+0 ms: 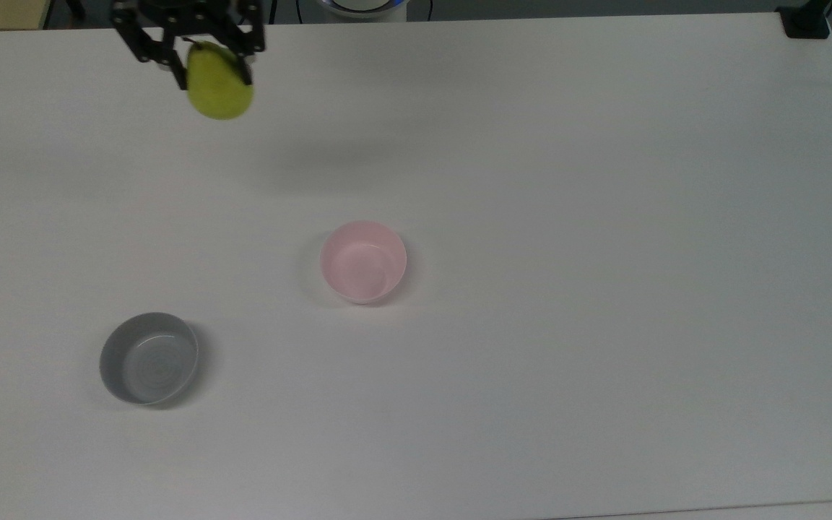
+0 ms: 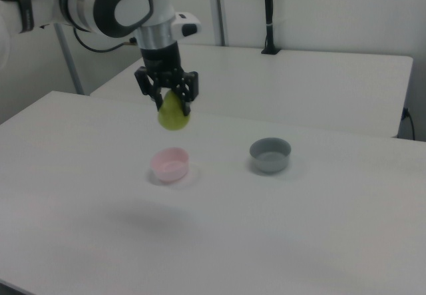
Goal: Place the pear in the bowl
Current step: 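Lift the pear and carry it toward the pink bowl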
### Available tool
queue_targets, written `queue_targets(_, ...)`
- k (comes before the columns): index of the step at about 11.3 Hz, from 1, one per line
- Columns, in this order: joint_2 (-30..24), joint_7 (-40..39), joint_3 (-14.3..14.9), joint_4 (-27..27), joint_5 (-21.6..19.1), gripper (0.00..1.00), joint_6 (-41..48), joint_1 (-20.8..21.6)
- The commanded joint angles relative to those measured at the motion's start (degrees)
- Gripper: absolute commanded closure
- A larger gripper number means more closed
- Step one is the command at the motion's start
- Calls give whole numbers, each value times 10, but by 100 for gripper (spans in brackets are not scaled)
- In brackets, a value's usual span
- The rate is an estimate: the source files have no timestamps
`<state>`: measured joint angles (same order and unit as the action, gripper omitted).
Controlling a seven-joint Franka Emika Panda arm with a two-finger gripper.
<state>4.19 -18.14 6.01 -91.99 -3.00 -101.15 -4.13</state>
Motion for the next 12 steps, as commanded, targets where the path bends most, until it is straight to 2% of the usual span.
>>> queue_targets(1,18,35,-46,3,-9,64,6,17)
queue_targets(6,78,90,-46,-19,-2,64,-108,70)
queue_targets(9,123,99,-46,-20,21,64,-148,83)
queue_targets(12,166,116,-46,-21,26,64,-198,92)
